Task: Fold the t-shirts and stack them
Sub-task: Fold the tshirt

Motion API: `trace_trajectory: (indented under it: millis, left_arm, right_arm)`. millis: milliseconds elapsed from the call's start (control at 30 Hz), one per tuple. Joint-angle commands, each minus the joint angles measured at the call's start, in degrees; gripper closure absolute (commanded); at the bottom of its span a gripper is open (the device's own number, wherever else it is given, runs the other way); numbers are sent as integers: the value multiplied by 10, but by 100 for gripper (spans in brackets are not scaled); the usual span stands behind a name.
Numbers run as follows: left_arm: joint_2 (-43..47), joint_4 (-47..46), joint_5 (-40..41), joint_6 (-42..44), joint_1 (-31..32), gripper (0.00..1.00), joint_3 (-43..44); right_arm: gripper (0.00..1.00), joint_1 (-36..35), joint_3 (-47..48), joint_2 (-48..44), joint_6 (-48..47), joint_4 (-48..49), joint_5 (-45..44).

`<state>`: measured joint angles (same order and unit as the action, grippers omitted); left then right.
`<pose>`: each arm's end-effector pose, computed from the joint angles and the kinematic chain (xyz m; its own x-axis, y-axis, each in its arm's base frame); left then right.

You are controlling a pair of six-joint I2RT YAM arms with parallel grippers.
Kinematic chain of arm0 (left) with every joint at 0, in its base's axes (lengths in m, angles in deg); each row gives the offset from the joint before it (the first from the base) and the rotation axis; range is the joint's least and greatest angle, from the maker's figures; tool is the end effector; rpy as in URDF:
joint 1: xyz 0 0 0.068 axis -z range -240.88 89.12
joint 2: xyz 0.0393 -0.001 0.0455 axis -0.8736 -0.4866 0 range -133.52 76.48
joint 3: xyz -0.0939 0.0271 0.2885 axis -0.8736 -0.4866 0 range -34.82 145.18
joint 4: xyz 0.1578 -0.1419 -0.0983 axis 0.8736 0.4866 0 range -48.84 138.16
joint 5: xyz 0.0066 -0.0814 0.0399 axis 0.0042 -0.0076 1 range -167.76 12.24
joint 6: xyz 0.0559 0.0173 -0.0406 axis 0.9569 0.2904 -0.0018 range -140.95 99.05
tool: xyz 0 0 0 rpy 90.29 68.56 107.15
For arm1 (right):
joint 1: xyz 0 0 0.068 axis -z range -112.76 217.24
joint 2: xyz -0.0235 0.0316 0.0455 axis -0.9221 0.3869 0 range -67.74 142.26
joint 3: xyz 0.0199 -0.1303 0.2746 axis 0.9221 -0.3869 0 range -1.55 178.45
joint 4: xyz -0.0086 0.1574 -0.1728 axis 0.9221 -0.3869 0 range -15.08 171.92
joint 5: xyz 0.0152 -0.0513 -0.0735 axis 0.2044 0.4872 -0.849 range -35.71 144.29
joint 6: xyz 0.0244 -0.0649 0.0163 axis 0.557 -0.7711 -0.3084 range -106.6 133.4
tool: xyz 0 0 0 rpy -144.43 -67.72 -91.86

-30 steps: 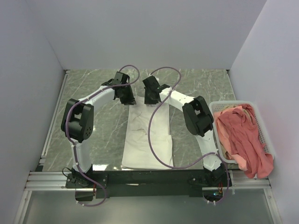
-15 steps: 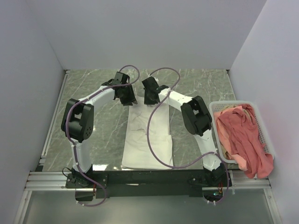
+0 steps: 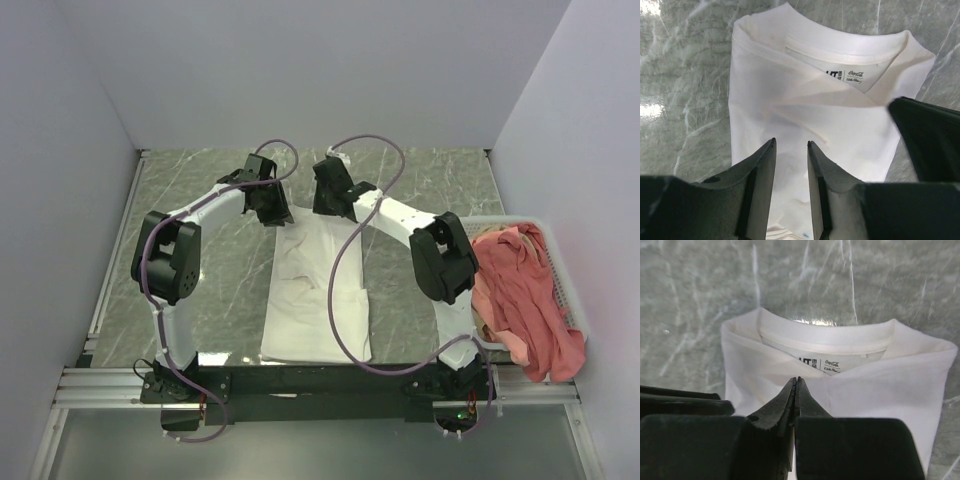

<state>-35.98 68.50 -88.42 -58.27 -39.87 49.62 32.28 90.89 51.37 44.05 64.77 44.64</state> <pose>0.3942 -0.1631 0.2313 -0.8839 -0.2987 -0.3599 -0.1072 0.8785 -0.4656 0.3980 0.2664 0.2385 -0.7256 0.1059 -0.6799 -0.1115 0.9569 0.2680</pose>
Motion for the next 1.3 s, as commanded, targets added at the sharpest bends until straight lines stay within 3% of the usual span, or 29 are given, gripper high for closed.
trace_trajectory:
  millis: [0, 300, 433, 633, 900, 1267]
  left_arm:
    - [-11, -12, -12, 0, -4, 62, -3]
    - [-10, -23, -31, 7, -4, 48, -10]
    - [5, -16, -24, 34, 0, 41, -11]
    - [20, 40, 70, 98, 30, 36, 10]
    - [29, 63, 136, 158, 82, 36, 46]
    - [-33, 120, 187, 218, 126, 34, 113]
  right_arm:
    - [100, -3, 1, -37, 8, 34, -29]
    - [100, 0, 40, 6, 20, -2, -38]
    - [83, 2, 34, 2, 20, 9, -26]
    - [53, 12, 34, -16, 31, 1, 1]
    - [52, 52, -51, -107, 70, 45, 38]
    - [52, 88, -143, -179, 79, 73, 58]
